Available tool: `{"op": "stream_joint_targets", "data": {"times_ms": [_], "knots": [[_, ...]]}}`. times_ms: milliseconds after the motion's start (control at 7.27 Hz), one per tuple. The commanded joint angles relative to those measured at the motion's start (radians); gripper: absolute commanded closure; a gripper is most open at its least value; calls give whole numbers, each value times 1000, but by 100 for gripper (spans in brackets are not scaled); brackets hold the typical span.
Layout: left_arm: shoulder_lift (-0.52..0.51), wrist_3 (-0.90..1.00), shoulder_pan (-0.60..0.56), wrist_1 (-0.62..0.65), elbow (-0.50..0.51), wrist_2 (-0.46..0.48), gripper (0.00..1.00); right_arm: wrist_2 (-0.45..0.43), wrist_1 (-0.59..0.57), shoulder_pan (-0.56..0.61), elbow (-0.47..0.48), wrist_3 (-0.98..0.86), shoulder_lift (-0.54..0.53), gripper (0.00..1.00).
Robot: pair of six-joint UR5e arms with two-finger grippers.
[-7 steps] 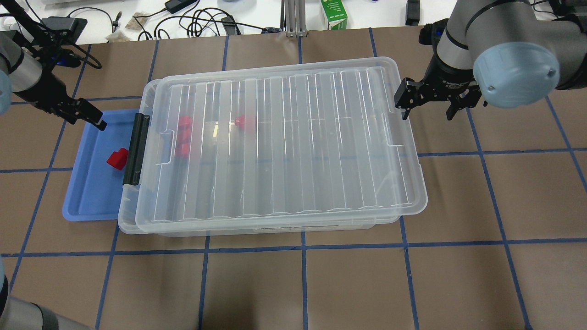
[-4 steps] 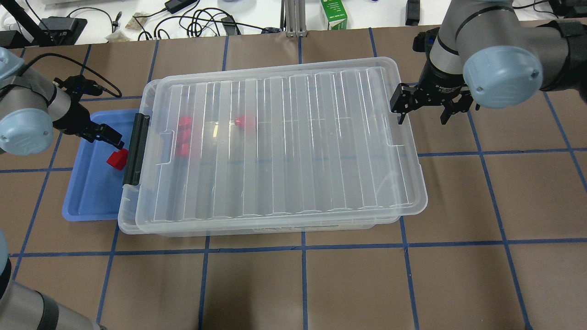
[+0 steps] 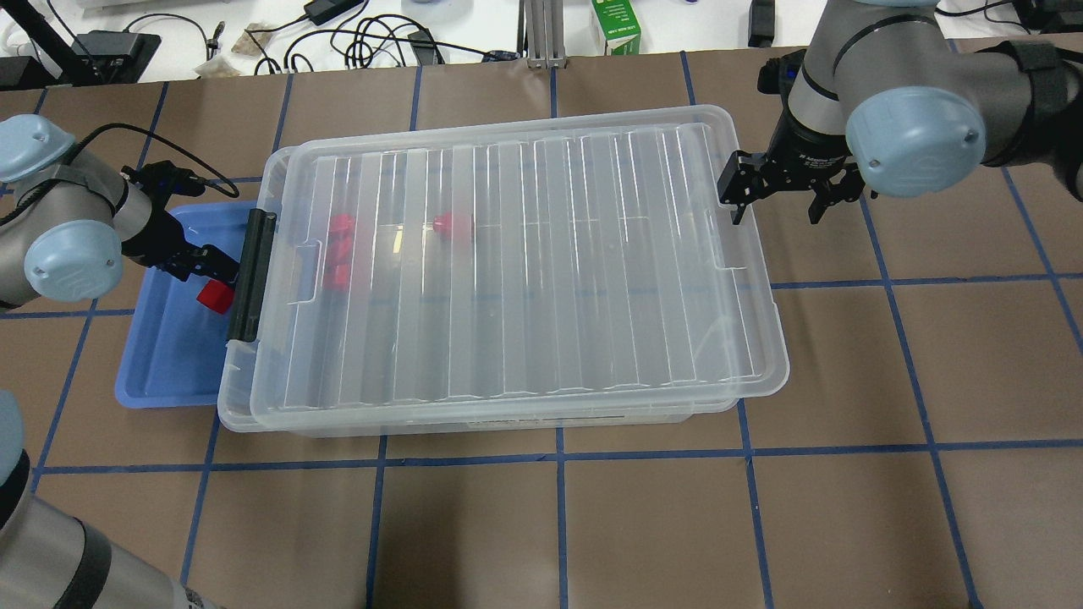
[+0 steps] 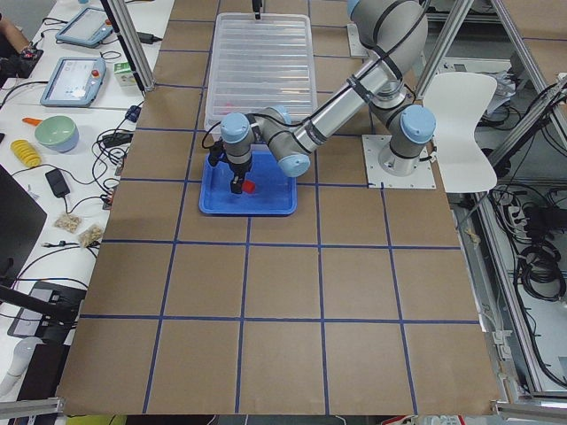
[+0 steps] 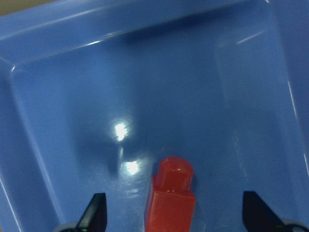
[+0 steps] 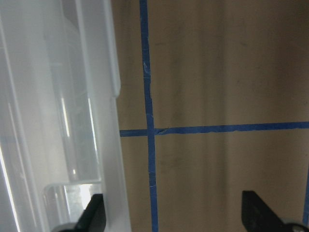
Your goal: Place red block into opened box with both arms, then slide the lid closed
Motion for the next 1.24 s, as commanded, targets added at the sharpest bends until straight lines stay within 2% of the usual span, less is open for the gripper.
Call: {"op": "stream_joint_targets", "data": {"times_ms": [0, 275, 413, 550, 688, 963, 1101], "knots": [[-18, 0, -1, 1, -2, 4, 13, -1, -13, -8, -3, -27, 2, 0], [-12, -5, 0, -13, 0, 7, 69, -2, -17, -35, -3, -39, 2, 0], [-7, -8, 0, -14, 0, 8, 86, -2, -18, -37, -1, -65, 2, 0], [-7, -13, 0, -16, 0, 8, 96, -11, -17, -39, 0, -67, 2, 0], [-5, -13, 0, -16, 0, 8, 100, -13, -17, -51, 0, -67, 1, 0], [4, -22, 0, -31, 15, 11, 100, -5, -10, -113, -3, -114, 1, 0], [25, -34, -7, -33, 30, 60, 100, -10, -10, -127, -3, -134, 1, 0]]}}
